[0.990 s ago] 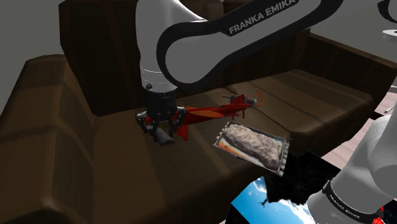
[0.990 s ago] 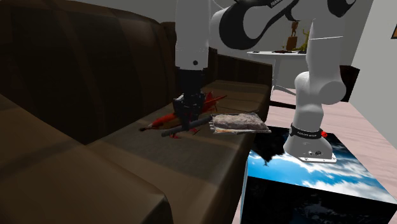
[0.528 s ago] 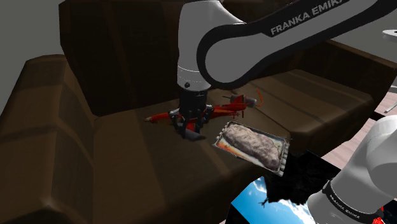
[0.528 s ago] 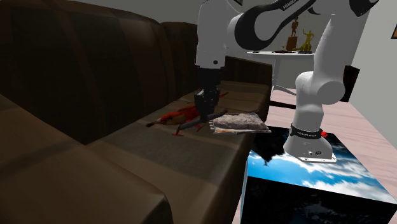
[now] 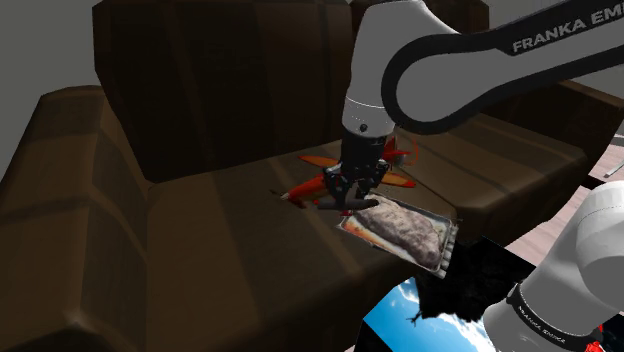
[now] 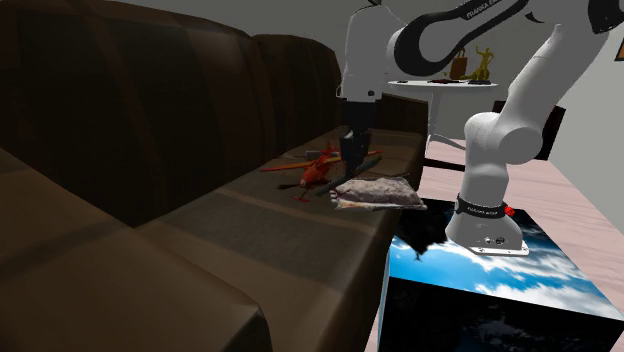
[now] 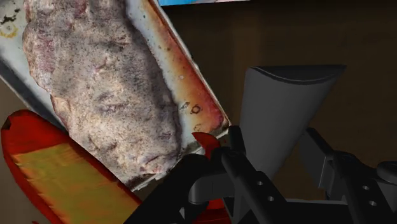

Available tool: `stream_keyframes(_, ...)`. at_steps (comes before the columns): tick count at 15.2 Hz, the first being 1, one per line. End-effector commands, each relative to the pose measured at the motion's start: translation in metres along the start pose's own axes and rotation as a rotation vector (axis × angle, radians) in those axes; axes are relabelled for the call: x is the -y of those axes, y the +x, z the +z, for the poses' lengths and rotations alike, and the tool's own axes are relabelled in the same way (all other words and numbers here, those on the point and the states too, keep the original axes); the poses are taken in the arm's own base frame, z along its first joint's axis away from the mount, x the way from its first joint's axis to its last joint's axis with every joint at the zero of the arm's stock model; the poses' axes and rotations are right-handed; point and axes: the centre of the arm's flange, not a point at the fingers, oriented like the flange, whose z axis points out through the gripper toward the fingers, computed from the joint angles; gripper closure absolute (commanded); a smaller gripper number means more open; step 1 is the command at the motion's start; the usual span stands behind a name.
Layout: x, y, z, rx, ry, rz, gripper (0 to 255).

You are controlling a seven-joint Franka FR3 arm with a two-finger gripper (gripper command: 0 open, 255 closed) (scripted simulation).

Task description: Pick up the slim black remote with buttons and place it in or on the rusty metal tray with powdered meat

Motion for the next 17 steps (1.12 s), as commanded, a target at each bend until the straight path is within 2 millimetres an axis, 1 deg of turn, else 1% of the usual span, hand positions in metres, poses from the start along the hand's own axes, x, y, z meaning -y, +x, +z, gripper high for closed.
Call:
stream_keyframes(1,-0.027,-0.006,-0.001,0.002,0.0,0.001,255)
stream_keyframes(9,-0.13,-0.028,-0.007,0.002,0.0,0.001,255)
stream_keyframes(10,-0.141,-0.031,-0.007,0.002,0.0,0.001,255)
stream_keyframes(17,-0.144,-0.031,0.029,0.002,0.0,0.001,255)
